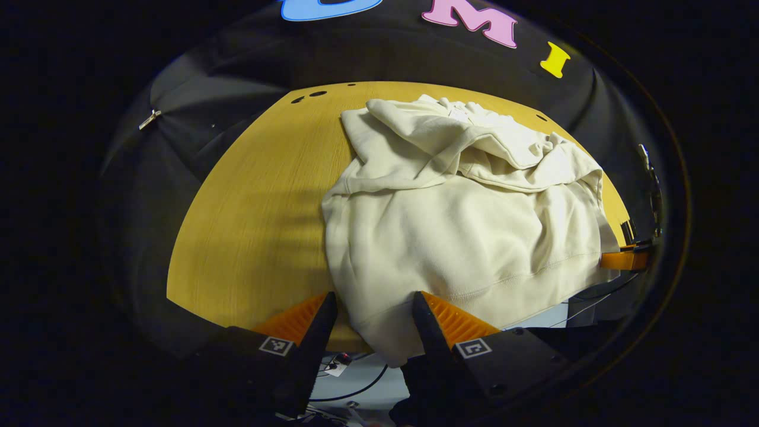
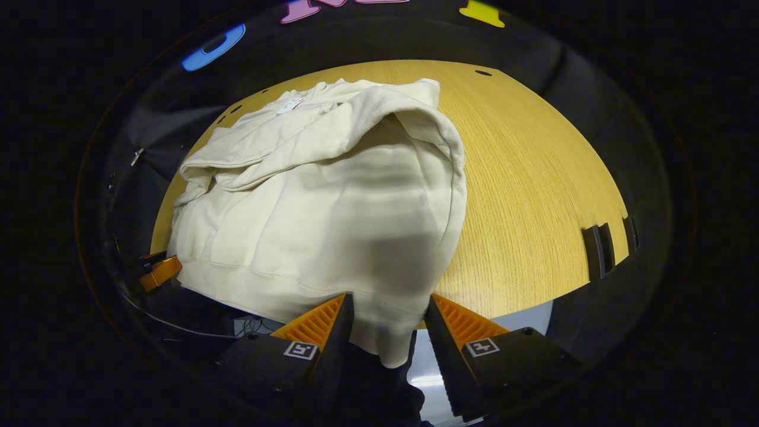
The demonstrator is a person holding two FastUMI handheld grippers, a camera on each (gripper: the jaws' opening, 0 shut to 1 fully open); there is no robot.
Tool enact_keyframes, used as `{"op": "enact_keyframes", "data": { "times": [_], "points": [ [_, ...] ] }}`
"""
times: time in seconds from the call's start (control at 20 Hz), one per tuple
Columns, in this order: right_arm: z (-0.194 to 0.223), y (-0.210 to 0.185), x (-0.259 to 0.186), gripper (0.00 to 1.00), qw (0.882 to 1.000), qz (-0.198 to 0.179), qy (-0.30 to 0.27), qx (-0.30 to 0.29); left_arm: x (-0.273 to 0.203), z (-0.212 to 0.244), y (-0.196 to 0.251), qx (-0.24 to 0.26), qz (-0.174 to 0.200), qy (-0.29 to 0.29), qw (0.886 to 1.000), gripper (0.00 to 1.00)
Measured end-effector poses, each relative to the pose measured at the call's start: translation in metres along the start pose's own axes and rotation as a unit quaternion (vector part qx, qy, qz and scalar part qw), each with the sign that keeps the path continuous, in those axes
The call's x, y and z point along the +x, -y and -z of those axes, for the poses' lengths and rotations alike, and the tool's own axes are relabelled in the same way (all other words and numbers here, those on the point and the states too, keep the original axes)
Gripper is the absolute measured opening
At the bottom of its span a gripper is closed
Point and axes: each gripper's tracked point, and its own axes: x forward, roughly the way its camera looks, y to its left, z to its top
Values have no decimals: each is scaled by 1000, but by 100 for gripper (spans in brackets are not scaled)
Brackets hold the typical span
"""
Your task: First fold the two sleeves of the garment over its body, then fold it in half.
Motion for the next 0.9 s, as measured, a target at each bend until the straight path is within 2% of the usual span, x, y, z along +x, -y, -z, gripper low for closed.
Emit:
{"op": "enact_keyframes", "data": {
  "times": [0.05, 0.1, 0.15, 0.2, 0.25, 0.3, 0.35, 0.4, 0.55, 0.7, 0.9],
  "points": [
    [-2, -2, 2, 89, 1000, 0, -2, -23, 1, 0, 6, 14, 9, 2, 1000, 80],
    [-3, -11, 2, 73, 999, -16, -3, -38, 1, -2, 11, 27, 21, 10, 999, 75],
    [-5, -18, 4, 69, 999, -30, -1, -45, 1, -3, 16, 35, 29, 19, 999, 53],
    [-5, -23, 4, 42, 998, -38, 0, -46, 3, -6, 19, 39, 35, 24, 998, 42],
    [-7, -24, 4, 30, 998, -39, 0, -47, 5, -8, 21, 38, 40, 28, 998, 25],
    [-7, -27, 3, 20, 998, -46, 2, -45, 7, -11, 22, 30, 43, 26, 998, 26],
    [-9, -27, 3, 18, 998, -50, 8, -41, 6, -12, 22, 22, 47, 23, 998, 10],
    [-8, -27, 3, 12, 998, -53, 9, -33, 6, -13, 22, 13, 52, 15, 998, 7],
    [-21, -27, -8, 12, 997, -67, 35, 9, -3, -21, 17, -5, 50, 16, 999, 6],
    [-51, -31, -28, 12, 992, -86, 81, 48, -18, -46, 20, -6, 53, 49, 997, 6],
    [-95, -34, -52, 12, 985, -96, 130, 61, -41, -96, 22, -14, 57, 104, 993, 6]
  ]
}}
